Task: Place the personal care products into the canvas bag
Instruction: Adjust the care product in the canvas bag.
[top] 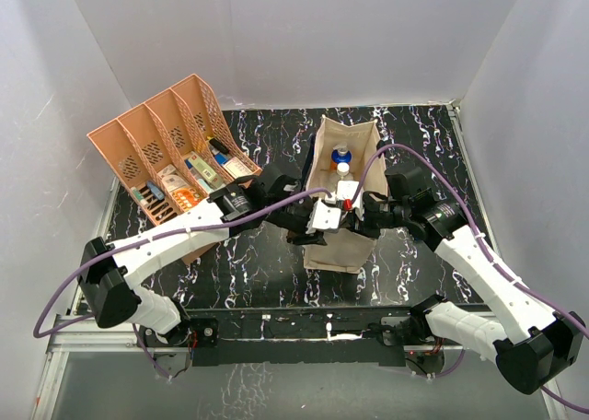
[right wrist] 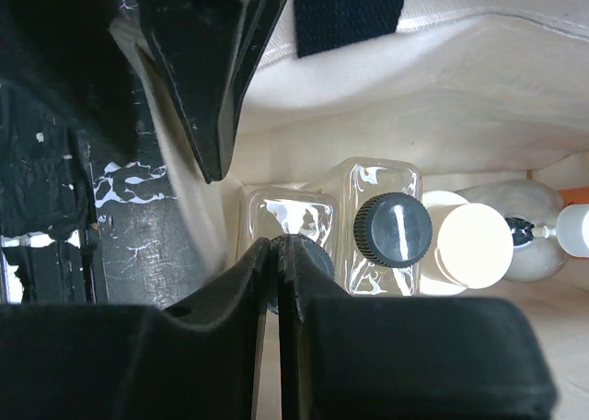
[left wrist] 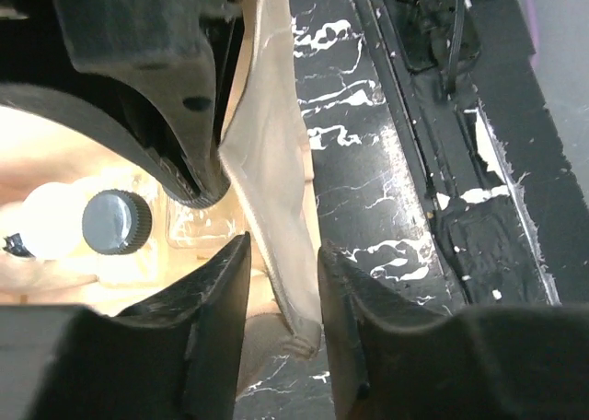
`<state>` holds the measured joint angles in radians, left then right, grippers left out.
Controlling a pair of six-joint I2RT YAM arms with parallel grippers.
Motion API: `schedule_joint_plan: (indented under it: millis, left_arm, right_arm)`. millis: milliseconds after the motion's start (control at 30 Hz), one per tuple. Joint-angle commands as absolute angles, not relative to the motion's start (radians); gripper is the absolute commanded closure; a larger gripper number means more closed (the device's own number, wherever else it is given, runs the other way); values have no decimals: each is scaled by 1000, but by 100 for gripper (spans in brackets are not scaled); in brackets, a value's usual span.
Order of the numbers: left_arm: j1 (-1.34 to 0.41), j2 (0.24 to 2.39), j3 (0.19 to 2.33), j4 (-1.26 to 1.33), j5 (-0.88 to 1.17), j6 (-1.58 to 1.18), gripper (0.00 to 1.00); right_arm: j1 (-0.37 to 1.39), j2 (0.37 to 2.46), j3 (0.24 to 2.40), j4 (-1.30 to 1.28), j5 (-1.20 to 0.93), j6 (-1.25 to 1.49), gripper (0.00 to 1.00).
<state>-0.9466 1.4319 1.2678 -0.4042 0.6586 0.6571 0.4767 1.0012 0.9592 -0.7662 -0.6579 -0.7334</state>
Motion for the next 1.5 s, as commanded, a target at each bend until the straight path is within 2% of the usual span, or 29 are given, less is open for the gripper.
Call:
schedule_joint_plan:
  millis: [0,100,167,667,1467]
  left_arm:
    - [-957,1410,1228,-429,620,706,75]
    - [-959,1399,1223,-421,613,715,93]
    - [-960,1392,1228,-414,617,712,100]
    - [-961,1339,1333,-325,753,583,100]
    - [-962,1230,1346,-282,792,545,100]
  right_arm:
    - [476,1020,929,-901,-591,-730,89]
    - [475,1015,921,-902,-586,-732,89]
    - [475,1015,920,-907,-585,-737,89]
    - [475,1026,911,-921,-603,-767,90]
    - [476,1055,938,-908,-611,-769,90]
